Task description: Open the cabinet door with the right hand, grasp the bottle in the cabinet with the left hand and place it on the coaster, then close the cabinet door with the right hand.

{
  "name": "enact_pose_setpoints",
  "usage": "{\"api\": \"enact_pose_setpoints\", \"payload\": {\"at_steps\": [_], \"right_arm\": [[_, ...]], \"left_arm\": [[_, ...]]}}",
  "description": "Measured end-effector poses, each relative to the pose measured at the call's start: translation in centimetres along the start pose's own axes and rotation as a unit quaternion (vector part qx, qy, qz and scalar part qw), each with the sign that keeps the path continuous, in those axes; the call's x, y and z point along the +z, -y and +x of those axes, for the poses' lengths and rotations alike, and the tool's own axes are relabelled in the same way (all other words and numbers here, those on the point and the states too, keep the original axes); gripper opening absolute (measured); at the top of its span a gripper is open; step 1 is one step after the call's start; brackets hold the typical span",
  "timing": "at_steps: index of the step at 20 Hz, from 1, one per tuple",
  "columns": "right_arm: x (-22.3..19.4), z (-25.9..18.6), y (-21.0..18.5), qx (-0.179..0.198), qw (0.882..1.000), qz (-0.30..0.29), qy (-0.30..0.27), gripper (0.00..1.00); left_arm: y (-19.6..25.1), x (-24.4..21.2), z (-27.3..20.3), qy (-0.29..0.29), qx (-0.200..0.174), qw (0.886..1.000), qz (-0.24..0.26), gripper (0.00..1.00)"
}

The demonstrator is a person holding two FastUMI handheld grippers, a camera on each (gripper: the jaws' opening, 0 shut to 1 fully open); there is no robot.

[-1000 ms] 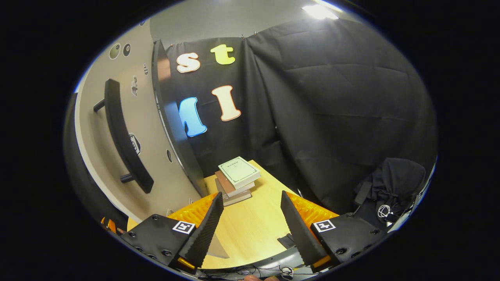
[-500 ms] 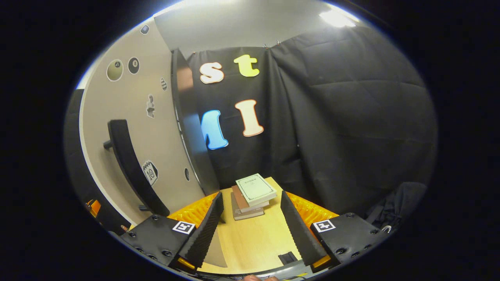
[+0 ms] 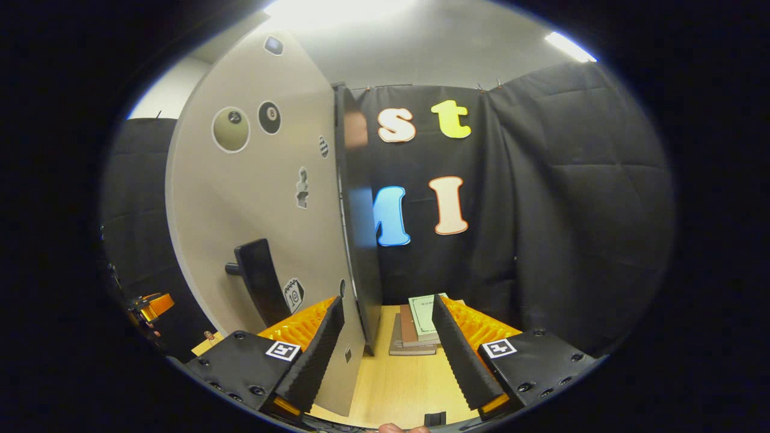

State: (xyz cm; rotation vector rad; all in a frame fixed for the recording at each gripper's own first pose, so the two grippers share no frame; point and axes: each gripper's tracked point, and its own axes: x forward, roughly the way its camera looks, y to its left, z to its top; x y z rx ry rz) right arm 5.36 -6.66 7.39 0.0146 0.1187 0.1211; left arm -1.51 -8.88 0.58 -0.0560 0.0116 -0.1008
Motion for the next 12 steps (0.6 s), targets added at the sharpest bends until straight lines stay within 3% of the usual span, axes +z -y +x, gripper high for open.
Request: {"api": "enact_pose_setpoints", "payload": {"at_steps": [3,4,8,12], "right_arm": [[0.0,0.1,-1.1,0.032,0.999,-0.008,-0.008,0.87],[0.1,0.1,-1.5,0.038,0.999,-0.017,-0.009,0.92],[-0.2,0.3,-2.5,0.041,0.999,-0.019,-0.016,0.92],[-0.2,0.2,-6.1,0.05,0.998,-0.017,-0.019,0.93]], "left_arm": [[0.1,-0.8,-2.0,-0.007,0.022,1.0,0.007,0.86],[0.1,-1.2,-2.6,-0.011,0.027,1.0,0.004,0.86],[-0.8,-2.0,-4.0,-0.022,0.036,0.999,-0.004,0.86],[-3.4,-1.7,-3.9,-0.022,0.04,0.999,0.003,0.86]]}}
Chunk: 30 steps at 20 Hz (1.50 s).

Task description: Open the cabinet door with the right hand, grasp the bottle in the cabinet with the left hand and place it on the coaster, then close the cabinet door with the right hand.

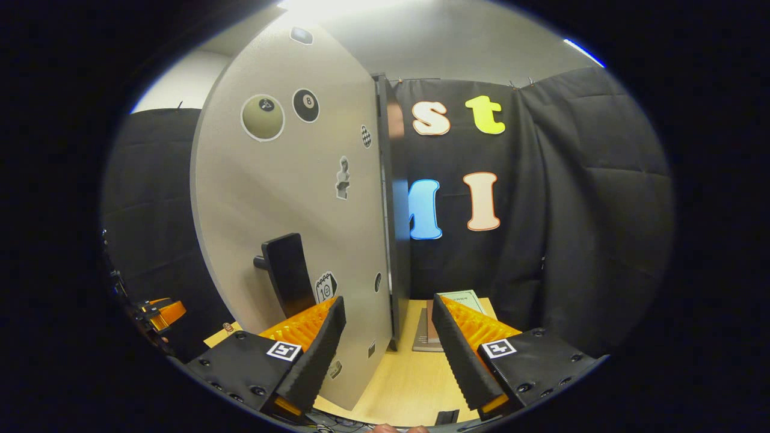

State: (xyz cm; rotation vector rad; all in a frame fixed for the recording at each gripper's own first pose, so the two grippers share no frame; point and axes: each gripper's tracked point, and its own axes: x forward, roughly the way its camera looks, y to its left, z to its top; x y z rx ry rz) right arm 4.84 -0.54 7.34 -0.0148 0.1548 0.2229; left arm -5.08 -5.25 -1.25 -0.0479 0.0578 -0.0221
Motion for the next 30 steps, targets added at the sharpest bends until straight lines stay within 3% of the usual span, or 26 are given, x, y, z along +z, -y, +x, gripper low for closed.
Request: {"api": "enact_pose_setpoints", "payload": {"at_steps": [1,3,4,5,6,8,9,14,18,21,26,30], "right_arm": [[0.2,0.1,-1.0,0.0,1.0,0.0,0.003,0.86],[0.0,0.5,-2.5,0.001,1.0,-0.003,0.0,0.86],[0.1,0.8,-3.1,0.002,1.0,-0.003,-0.001,0.93],[0.1,1.2,-3.7,0.004,1.0,-0.002,-0.002,0.93],[0.2,1.8,-4.6,0.005,1.0,-0.001,-0.003,0.86],[0.1,2.0,-6.9,0.007,1.0,0.0,-0.005,0.86],[0.2,2.2,-7.8,0.006,1.0,0.0,-0.006,0.93],[0.2,5.1,-12.1,0.003,1.0,0.011,0.0,0.93],[0.0,6.5,-15.6,0.019,1.0,0.018,-0.002,0.93],[0.0,7.2,-18.7,0.043,0.999,0.029,-0.004,0.93],[0.3,7.6,-19.3,0.037,0.999,0.009,-0.005,0.94],[-0.4,7.3,-17.4,0.017,1.0,0.001,-0.005,0.94]], "left_arm": [[-0.9,0.2,0.4,0.001,-0.001,1.0,0.003,0.86],[-2.6,0.5,1.5,0.002,-0.003,1.0,0.008,0.86],[-3.5,0.6,2.0,0.002,-0.005,1.0,0.009,0.86],[-4.1,0.5,2.6,0.003,-0.006,1.0,0.01,0.86],[-4.8,0.5,2.9,0.002,-0.008,1.0,0.01,0.86],[-6.2,0.6,3.7,0.005,-0.012,1.0,0.009,0.86],[-7.0,0.5,4.2,0.006,-0.012,1.0,0.009,0.86],[-10.8,-1.2,6.1,-0.01,-0.018,1.0,0.023,0.89],[-13.4,-2.0,6.7,-0.018,-0.025,0.999,0.037,0.86],[-14.2,-2.2,6.6,-0.023,-0.033,0.999,0.03,0.89],[-14.9,-2.2,6.3,-0.017,-0.034,0.999,0.024,0.89],[-14.9,-3.0,7.7,-0.026,-0.045,0.999,0.006,0.89]]}}
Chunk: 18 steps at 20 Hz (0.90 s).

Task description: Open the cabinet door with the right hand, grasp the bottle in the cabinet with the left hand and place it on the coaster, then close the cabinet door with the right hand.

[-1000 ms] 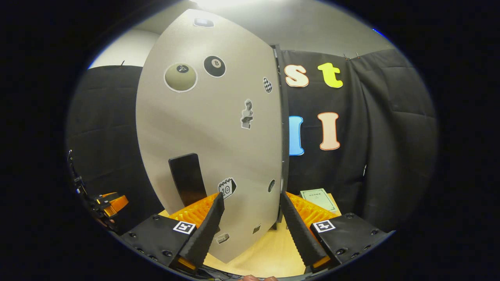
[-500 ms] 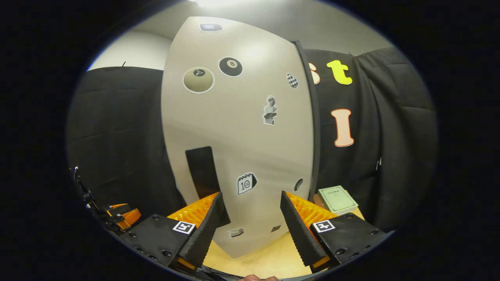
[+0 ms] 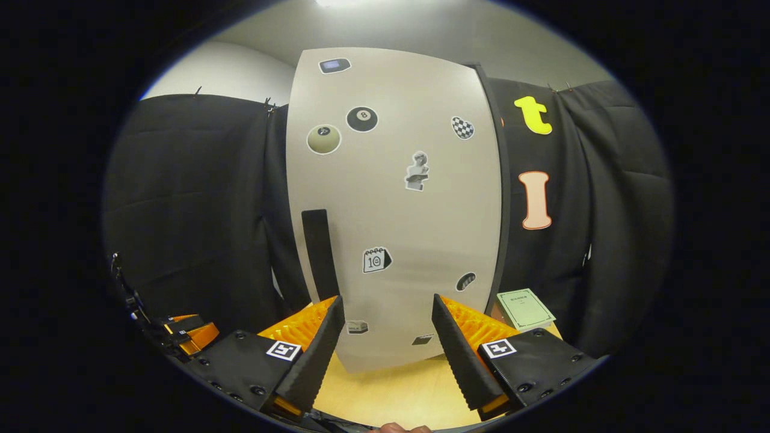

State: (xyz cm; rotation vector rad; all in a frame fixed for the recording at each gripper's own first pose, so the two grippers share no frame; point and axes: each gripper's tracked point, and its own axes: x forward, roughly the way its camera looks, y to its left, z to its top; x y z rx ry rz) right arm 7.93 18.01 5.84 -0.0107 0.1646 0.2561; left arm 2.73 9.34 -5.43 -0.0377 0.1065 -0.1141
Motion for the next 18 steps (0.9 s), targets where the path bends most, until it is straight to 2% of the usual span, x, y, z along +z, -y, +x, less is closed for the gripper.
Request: {"api": "enact_pose_setpoints", "payload": {"at_steps": [4,10,11,14,15,18], "right_arm": [[-0.7,-0.1,3.2,-0.028,1.0,-0.002,0.004,0.94],[-0.9,0.3,9.9,-0.063,0.998,0.003,0.023,0.93],[-0.9,0.6,11.3,-0.075,0.997,0.004,0.025,0.93],[0.3,1.1,14.2,-0.104,0.993,0.016,0.049,0.93],[0.8,1.3,14.9,-0.109,0.992,0.023,0.061,0.93],[1.0,1.4,16.8,-0.13,0.988,0.021,0.082,0.93]], "left_arm": [[2.0,0.6,0.8,0.006,-0.012,1.0,0.009,0.87],[8.2,4.6,2.2,0.039,-0.012,0.999,0.031,0.89],[9.1,5.3,2.5,0.043,-0.011,0.998,0.032,0.86],[12.3,7.4,3.5,0.054,-0.023,0.998,0.035,0.88],[13.4,7.8,3.9,0.057,-0.028,0.997,0.042,0.86],[16.0,9.3,4.5,0.071,-0.033,0.995,0.065,0.87]]}}
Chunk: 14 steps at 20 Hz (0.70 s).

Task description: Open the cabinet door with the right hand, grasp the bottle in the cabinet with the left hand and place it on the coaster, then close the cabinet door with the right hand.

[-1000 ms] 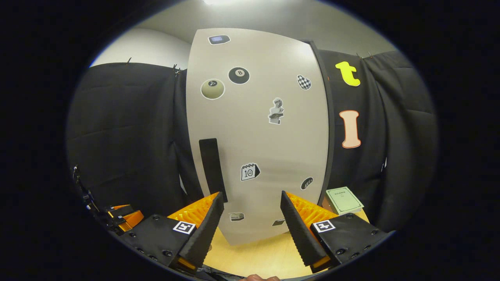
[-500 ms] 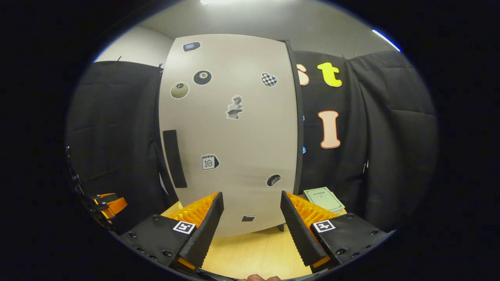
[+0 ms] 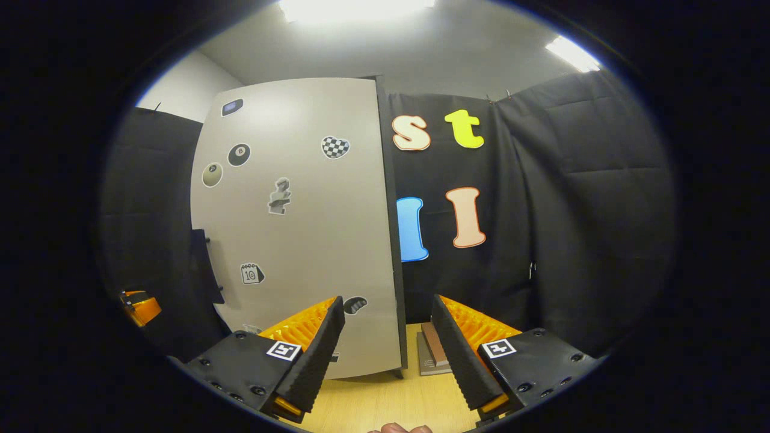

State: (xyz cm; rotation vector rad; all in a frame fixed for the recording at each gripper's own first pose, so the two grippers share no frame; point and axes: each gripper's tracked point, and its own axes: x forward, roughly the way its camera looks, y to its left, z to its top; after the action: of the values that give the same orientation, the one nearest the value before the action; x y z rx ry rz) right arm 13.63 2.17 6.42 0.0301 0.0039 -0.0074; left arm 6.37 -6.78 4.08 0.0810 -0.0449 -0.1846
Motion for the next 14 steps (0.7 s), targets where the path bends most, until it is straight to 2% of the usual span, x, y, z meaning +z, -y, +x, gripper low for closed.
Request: {"api": "enact_pose_setpoints", "payload": {"at_steps": [2,6,11,14], "right_arm": [[-0.6,-0.2,0.9,-0.013,1.0,-0.005,0.004,0.93],[-3.6,-0.8,1.2,-0.007,1.0,-0.007,-0.019,0.93],[-5.5,-0.9,1.1,-0.001,0.999,0.017,-0.037,0.94],[-6.3,-2.0,1.5,-0.016,0.999,0.024,-0.016,0.93]], "left_arm": [[1.7,-0.2,0.3,-0.005,-0.001,1.0,0.003,0.86],[5.5,-2.0,1.8,-0.025,-0.03,0.999,-0.02,0.87],[6.7,-2.4,2.5,-0.025,-0.036,0.998,-0.038,0.86],[6.7,-2.8,2.2,-0.014,-0.027,0.998,-0.053,0.89]]}}
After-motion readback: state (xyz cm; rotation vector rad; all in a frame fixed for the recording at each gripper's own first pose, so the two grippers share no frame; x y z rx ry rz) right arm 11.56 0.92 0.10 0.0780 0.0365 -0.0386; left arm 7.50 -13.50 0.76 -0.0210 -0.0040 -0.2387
